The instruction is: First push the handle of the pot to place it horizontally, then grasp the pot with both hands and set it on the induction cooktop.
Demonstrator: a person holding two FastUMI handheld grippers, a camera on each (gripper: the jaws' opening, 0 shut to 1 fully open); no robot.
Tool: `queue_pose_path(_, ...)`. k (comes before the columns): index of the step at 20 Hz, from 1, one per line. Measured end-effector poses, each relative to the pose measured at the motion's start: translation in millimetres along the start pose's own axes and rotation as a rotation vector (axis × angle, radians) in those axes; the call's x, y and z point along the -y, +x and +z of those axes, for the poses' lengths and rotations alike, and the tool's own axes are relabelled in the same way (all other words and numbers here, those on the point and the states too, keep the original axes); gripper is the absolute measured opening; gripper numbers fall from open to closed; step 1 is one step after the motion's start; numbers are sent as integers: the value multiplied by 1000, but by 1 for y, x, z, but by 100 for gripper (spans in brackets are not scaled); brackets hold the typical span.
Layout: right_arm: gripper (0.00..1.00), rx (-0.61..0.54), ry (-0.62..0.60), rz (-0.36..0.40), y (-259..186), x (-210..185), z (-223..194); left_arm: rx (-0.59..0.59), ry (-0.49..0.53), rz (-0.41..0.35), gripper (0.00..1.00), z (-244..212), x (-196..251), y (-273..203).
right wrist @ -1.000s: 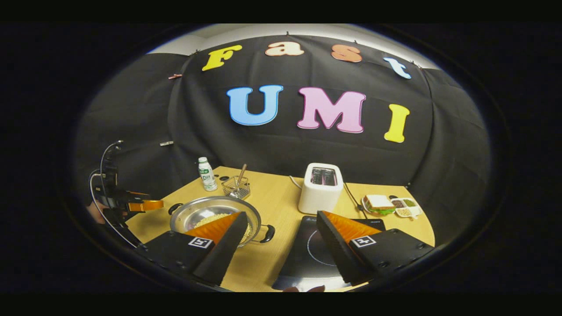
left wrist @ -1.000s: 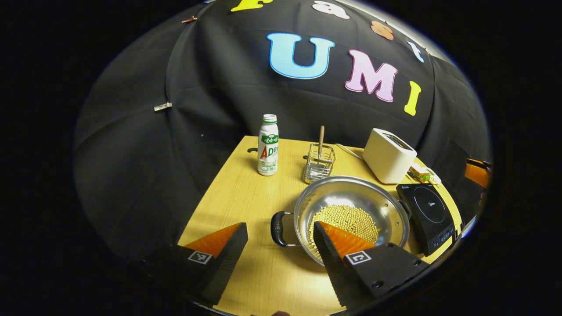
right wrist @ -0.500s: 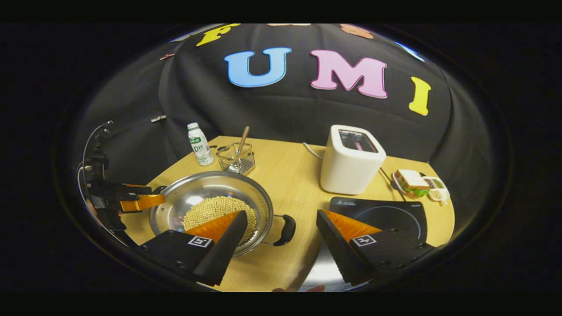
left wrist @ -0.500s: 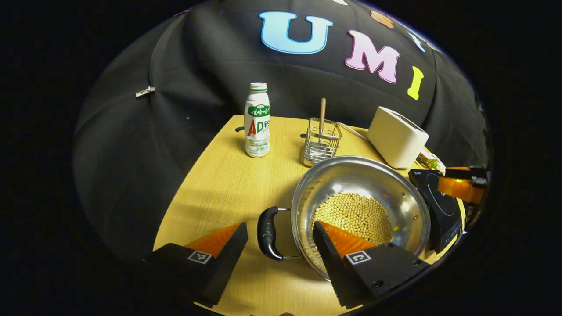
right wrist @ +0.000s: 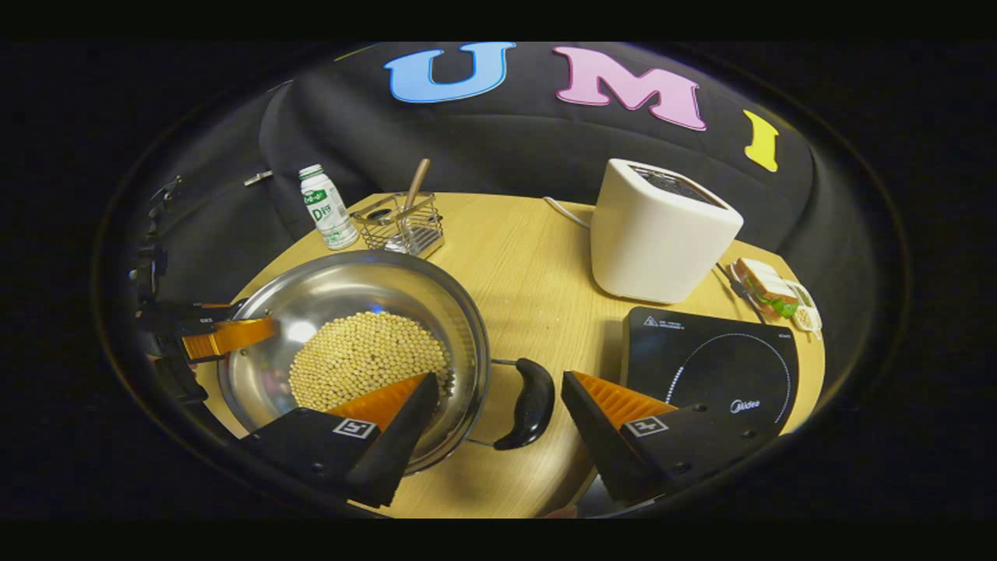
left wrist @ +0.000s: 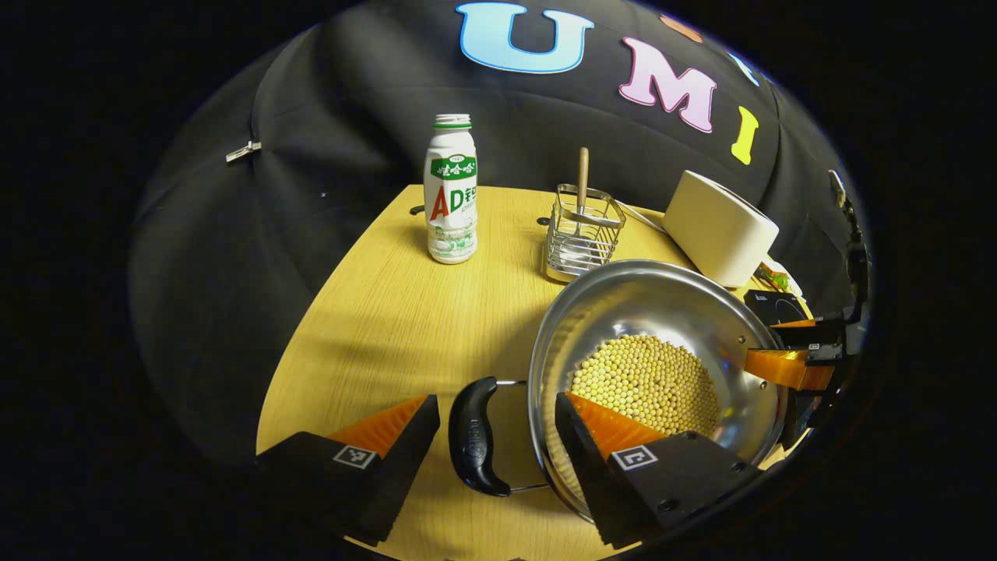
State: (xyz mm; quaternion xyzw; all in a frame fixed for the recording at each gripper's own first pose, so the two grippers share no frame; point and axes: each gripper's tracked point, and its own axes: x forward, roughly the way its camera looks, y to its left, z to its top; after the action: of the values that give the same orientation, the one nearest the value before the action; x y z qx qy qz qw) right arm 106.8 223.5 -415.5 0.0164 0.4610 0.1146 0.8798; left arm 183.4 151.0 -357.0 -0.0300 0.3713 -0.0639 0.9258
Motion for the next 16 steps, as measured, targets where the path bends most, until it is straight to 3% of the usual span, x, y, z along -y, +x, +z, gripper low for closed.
queue_pose_path(1,100,-5,2,-14,4,3,-2,-6,0,-4,93,-1,1,3)
queue_pose_path(3,92,-28,22,-28,10,4,-7,-13,-8,-1,92,-2,1,7)
queue_pose_path(6,81,-57,34,-31,19,5,-13,-22,-12,1,69,-6,0,9)
queue_pose_path(7,71,-57,40,-32,19,5,-12,-22,-9,1,68,-4,0,9)
queue_pose_path(8,67,-59,52,-28,20,4,-13,-23,-11,-1,67,-6,1,9)
queue_pose_path(12,63,-88,91,-12,13,4,-18,-27,-26,5,61,-8,3,4)
queue_pose_path(14,53,-79,92,-11,3,1,-21,-22,-26,5,59,-9,5,-4)
queue_pose_path(16,56,-57,97,-2,-8,0,-18,-2,-11,14,59,-4,6,-18)
